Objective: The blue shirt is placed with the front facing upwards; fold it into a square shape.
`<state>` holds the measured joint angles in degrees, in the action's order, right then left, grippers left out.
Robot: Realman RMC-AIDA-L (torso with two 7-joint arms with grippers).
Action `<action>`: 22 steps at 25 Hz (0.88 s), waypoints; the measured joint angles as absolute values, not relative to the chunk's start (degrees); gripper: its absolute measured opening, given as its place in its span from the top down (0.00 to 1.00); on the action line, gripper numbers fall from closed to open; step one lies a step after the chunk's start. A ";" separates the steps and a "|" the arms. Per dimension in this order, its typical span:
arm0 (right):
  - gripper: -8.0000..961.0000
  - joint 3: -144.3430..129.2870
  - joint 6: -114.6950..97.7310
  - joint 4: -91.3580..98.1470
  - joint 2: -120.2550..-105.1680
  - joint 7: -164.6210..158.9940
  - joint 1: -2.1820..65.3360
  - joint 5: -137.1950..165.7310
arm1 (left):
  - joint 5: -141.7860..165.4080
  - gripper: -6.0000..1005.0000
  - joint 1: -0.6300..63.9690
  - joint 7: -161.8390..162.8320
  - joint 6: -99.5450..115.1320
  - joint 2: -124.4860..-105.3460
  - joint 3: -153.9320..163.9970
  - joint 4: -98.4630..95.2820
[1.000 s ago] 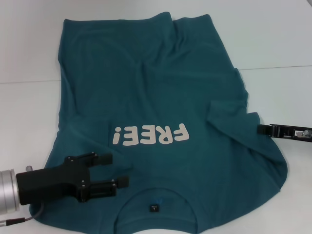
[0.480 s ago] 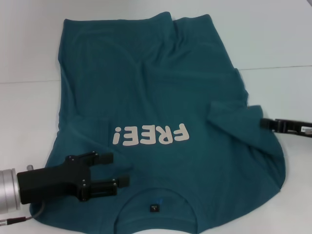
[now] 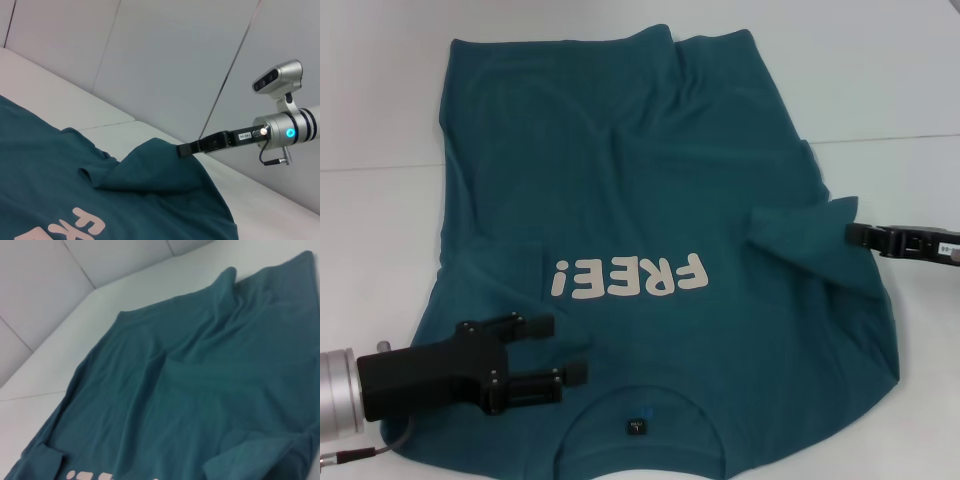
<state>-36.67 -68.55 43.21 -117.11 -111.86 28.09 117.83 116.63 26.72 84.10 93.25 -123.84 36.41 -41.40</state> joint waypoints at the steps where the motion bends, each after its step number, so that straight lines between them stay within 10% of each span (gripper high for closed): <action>1: 0.95 -36.79 -68.64 43.21 -117.15 -111.78 28.23 117.82 | 116.63 0.11 26.72 84.12 93.25 -123.84 36.40 -41.39; 22: 0.89 -42.42 -70.86 42.48 -118.83 -110.39 30.18 118.12 | 116.45 0.11 26.89 84.06 93.20 -123.84 36.45 -41.39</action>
